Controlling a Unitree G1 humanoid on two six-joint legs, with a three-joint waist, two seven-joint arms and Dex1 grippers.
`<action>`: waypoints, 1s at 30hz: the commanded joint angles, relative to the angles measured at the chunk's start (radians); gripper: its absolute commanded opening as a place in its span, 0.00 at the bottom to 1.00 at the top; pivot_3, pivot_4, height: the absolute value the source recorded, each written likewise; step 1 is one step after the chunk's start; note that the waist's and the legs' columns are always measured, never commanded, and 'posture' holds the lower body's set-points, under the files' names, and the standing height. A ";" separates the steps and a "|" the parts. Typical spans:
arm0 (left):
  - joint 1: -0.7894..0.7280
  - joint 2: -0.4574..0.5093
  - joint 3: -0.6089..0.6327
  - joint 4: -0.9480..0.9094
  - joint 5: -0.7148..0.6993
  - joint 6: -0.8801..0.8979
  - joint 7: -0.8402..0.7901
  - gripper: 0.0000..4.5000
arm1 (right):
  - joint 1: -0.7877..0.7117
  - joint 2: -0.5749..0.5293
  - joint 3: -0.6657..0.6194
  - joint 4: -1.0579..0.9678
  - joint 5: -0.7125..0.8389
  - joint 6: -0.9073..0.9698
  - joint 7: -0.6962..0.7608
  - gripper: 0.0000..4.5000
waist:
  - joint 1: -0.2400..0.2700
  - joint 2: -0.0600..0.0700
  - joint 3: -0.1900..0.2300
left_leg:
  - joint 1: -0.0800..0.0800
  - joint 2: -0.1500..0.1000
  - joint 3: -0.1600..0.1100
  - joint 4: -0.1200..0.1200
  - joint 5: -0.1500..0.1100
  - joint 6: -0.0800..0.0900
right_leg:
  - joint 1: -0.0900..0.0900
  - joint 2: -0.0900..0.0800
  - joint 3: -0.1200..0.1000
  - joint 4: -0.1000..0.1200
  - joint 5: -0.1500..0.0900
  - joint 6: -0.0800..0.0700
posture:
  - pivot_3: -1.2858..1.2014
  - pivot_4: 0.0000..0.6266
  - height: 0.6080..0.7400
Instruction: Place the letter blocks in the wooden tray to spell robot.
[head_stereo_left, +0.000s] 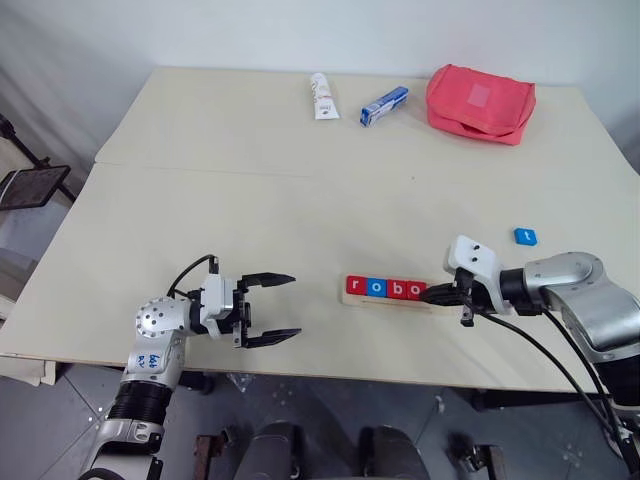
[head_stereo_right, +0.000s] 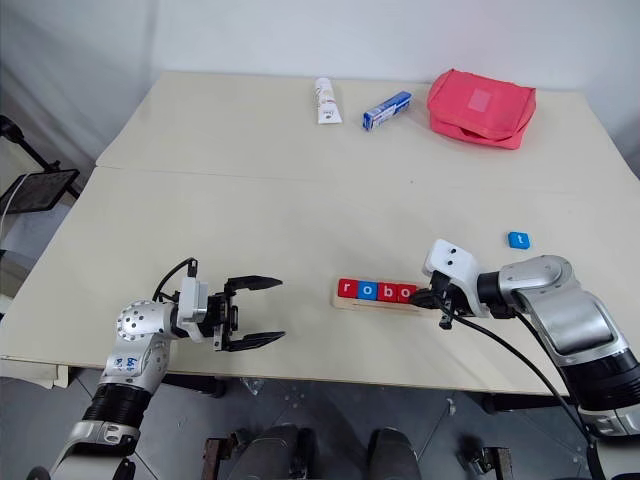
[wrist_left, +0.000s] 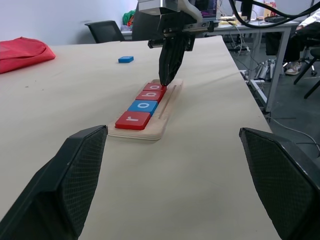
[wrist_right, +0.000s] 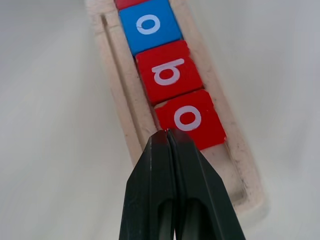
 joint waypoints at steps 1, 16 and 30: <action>0.009 0.002 0.009 -0.027 -0.010 -0.005 0.005 1.00 | 0.014 -0.035 -0.066 -0.070 0.035 0.025 -0.001 0.01 | 0.000 0.000 0.000 | 0.000 0.000 0.000 0.000 0.000 0.000 | 0.000 0.000 0.000 0.000 0.000 0.000 | 0.52 0.24 1.00; -0.030 -0.014 0.001 0.013 -0.005 -0.013 -0.009 1.00 | 0.068 -0.012 -0.053 -0.022 -0.007 -0.023 -0.045 0.01 | -0.001 0.000 0.000 | 0.000 0.000 0.000 0.000 0.000 0.000 | 0.000 0.000 0.000 0.000 0.000 0.000 | 0.52 0.24 1.00; -0.023 -0.012 0.004 0.011 -0.004 -0.015 -0.007 1.00 | 0.069 0.024 -0.059 -0.021 -0.003 -0.015 -0.090 0.01 | 0.000 0.000 0.000 | 0.000 0.000 0.000 0.000 0.000 0.000 | 0.000 0.000 0.000 0.000 0.000 0.000 | 0.52 0.24 1.00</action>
